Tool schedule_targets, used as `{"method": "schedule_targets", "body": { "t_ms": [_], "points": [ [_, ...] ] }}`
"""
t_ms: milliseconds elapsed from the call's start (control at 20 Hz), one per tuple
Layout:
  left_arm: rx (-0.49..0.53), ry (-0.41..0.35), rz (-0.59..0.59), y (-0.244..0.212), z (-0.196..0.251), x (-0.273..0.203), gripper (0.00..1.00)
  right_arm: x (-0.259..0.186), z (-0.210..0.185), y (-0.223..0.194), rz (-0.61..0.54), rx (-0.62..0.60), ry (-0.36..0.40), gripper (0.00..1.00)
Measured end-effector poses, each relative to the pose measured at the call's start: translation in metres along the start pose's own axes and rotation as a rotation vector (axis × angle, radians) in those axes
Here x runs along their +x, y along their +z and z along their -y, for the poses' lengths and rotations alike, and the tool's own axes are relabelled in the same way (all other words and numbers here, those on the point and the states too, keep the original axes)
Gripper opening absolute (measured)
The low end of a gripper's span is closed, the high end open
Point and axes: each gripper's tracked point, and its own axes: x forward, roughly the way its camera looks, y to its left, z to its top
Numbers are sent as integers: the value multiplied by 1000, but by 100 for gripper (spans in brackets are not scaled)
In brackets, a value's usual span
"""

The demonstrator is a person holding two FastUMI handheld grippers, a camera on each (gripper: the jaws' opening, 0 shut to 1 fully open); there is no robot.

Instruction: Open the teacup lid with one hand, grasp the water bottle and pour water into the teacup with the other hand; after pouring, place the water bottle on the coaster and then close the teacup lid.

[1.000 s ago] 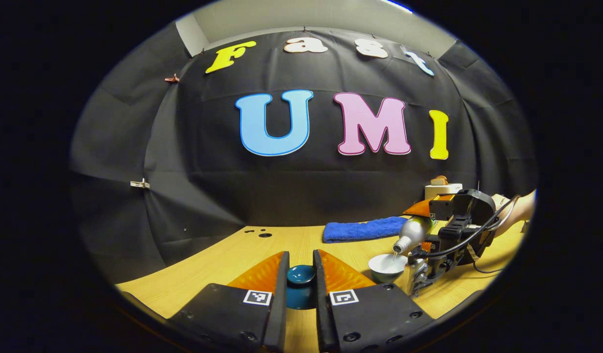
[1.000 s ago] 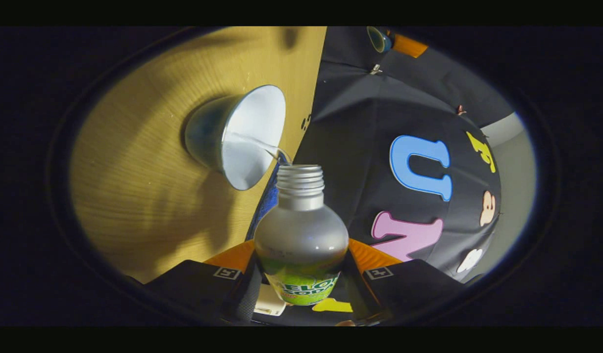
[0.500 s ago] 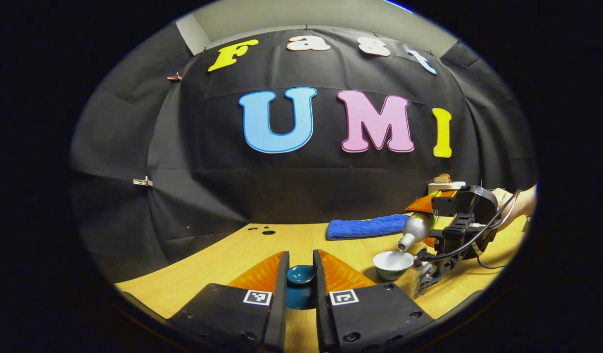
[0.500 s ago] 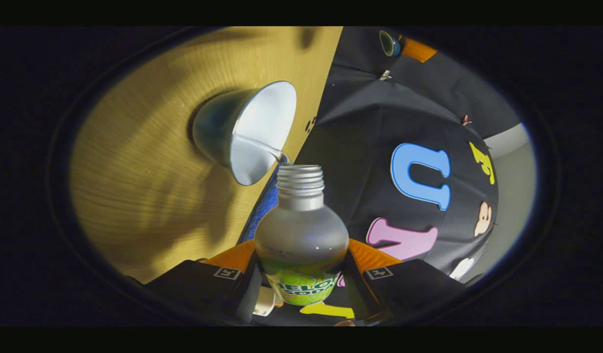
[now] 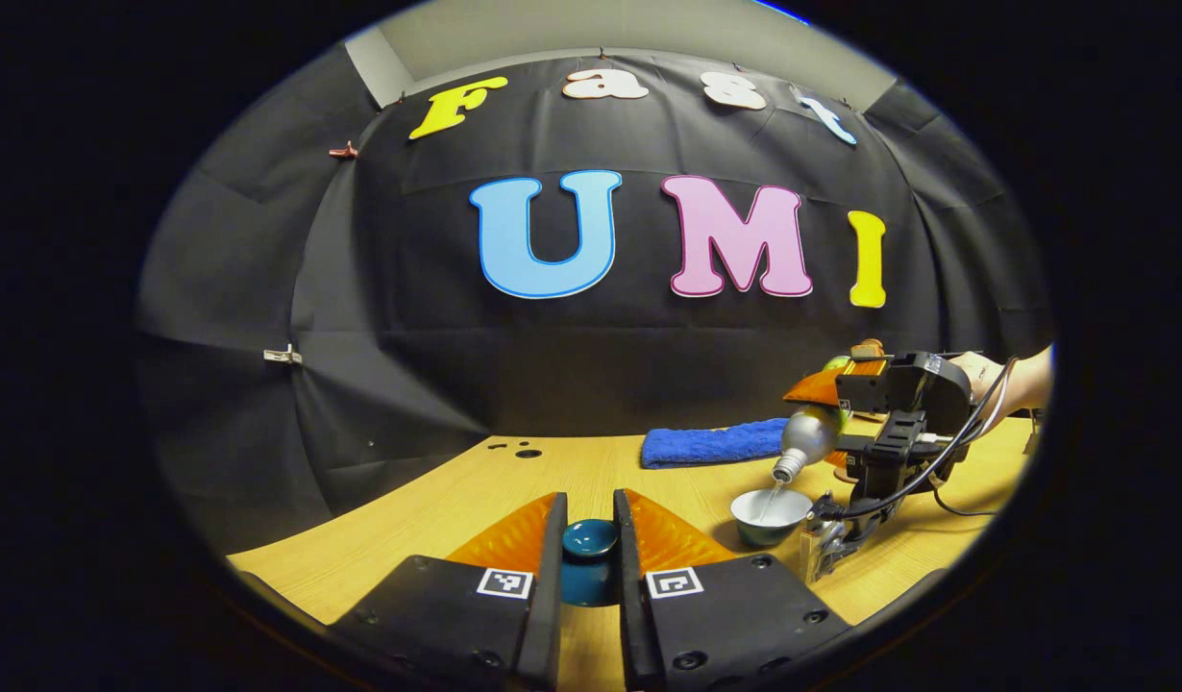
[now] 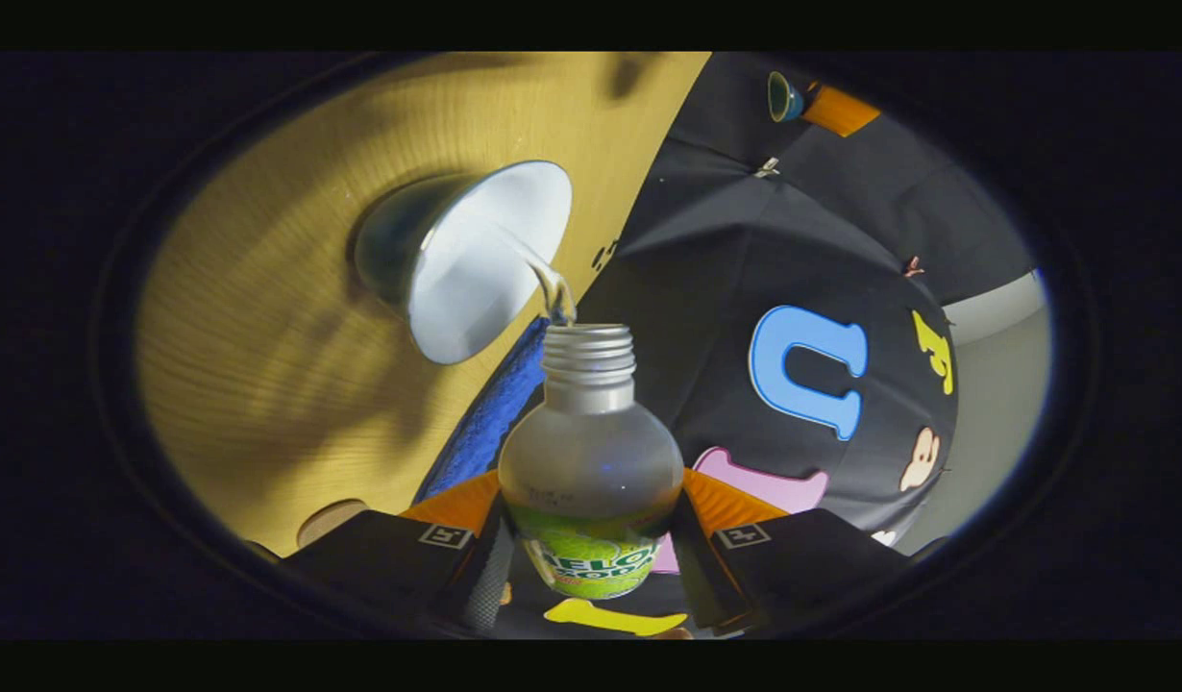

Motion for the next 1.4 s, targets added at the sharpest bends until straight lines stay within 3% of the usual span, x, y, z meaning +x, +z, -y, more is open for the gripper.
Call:
{"method": "schedule_targets", "body": {
  "t_ms": [450, 1400],
  "points": [
    [0, -13, 7, 5, 6, -2, 29, -4, 17, -10, -15, -105, -76, 76],
    [-37, -20, -21, -7, 7, -8, 29, -6, 21, 2, -3, -99, -69, 76]
  ]
}}
